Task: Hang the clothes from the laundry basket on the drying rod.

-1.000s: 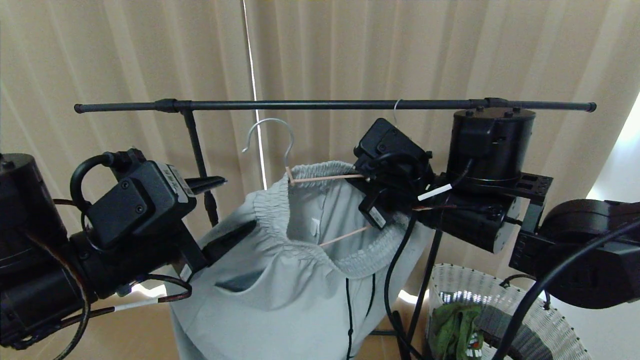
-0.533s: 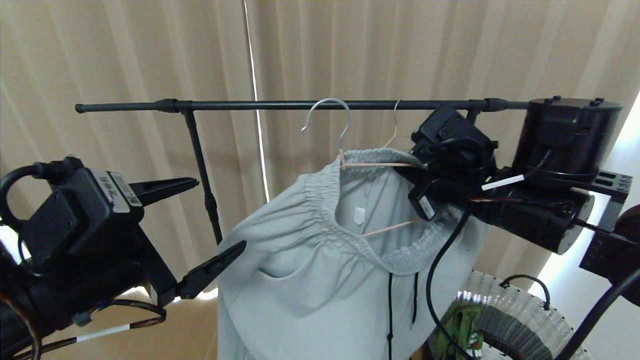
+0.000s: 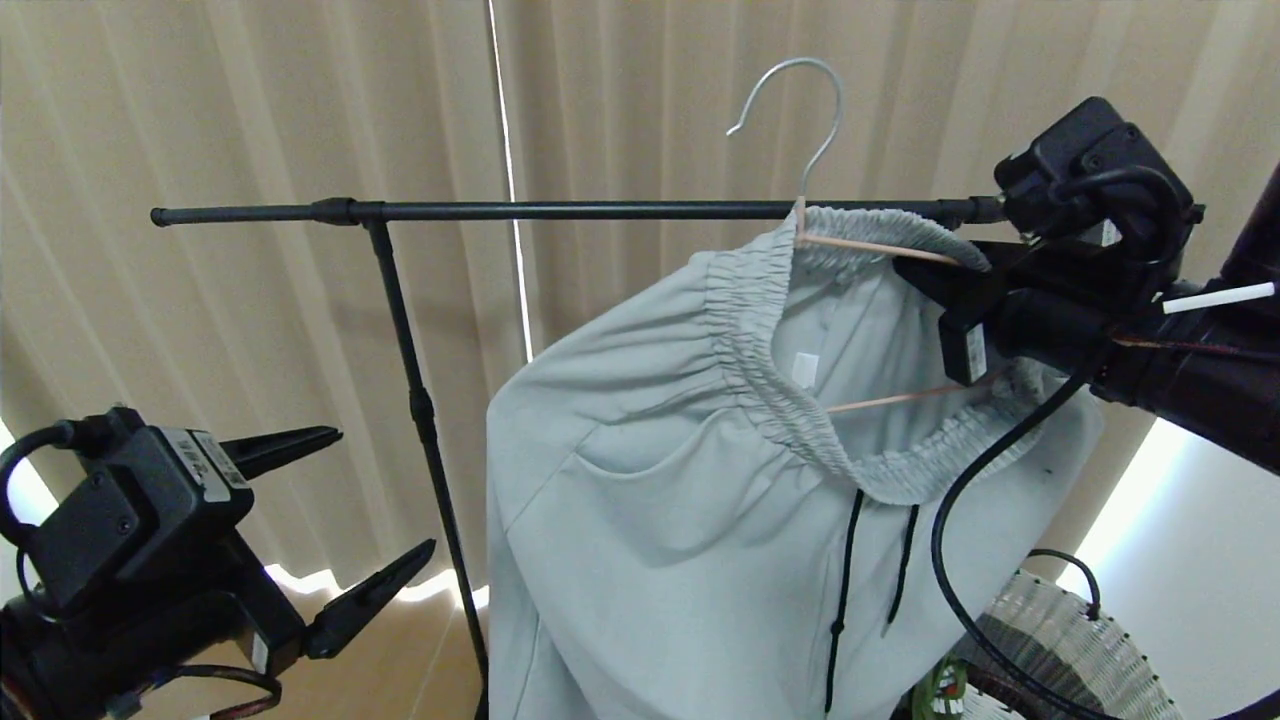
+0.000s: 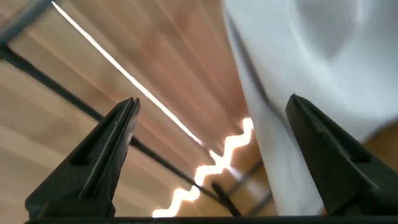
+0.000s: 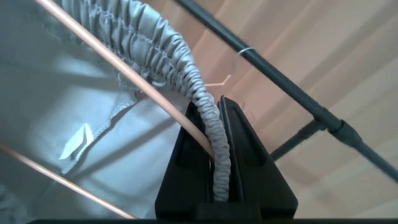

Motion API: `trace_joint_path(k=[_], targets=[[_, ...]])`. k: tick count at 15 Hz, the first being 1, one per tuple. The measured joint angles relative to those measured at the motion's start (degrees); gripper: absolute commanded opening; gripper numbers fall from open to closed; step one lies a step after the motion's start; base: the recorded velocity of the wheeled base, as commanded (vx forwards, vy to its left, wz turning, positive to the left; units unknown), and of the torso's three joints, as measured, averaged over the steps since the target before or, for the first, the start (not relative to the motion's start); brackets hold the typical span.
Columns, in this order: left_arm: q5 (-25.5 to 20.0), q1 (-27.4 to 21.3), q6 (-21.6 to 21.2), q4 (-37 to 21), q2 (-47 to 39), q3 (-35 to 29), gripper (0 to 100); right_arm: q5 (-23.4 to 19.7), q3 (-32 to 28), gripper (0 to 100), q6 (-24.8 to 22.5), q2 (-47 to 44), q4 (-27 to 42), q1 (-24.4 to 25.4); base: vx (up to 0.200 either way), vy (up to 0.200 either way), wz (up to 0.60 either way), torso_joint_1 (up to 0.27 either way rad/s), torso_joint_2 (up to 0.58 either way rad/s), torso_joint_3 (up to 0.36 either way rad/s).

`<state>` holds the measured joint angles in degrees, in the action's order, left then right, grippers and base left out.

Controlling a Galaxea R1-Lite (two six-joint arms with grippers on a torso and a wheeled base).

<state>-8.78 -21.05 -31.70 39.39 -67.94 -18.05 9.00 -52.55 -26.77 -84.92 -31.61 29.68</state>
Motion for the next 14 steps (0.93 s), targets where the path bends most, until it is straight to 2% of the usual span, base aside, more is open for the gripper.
trace_joint_path(k=[5,9,13,14], targets=[[-0.06,0.44,0.02,0.05,-0.15,2.27,100,-0.35,-0.09,0,4.14,1.79,-0.05,-0.17,0.0,0.0,0.0,0.0,0.0,0.0],[-0.11,-0.66,3.32,0.51,-1.41,1.13,100,-3.25,0.0,0,5.01,2.84,-0.09,0.71,0.0,0.0,0.0,0.0,0.0,0.0],[-0.09,-2.12,4.57,0.68,-3.34,-0.2,100,-3.72,0.11,0,5.34,3.19,-0.05,1.95,0.0,0.0,0.0,0.0,0.0,0.0],[-0.11,-2.21,5.18,0.87,-3.75,-0.4,0,-3.72,0.11,0,5.42,3.23,-0.05,2.18,0.0,0.0,0.0,0.0,0.0,0.0]])
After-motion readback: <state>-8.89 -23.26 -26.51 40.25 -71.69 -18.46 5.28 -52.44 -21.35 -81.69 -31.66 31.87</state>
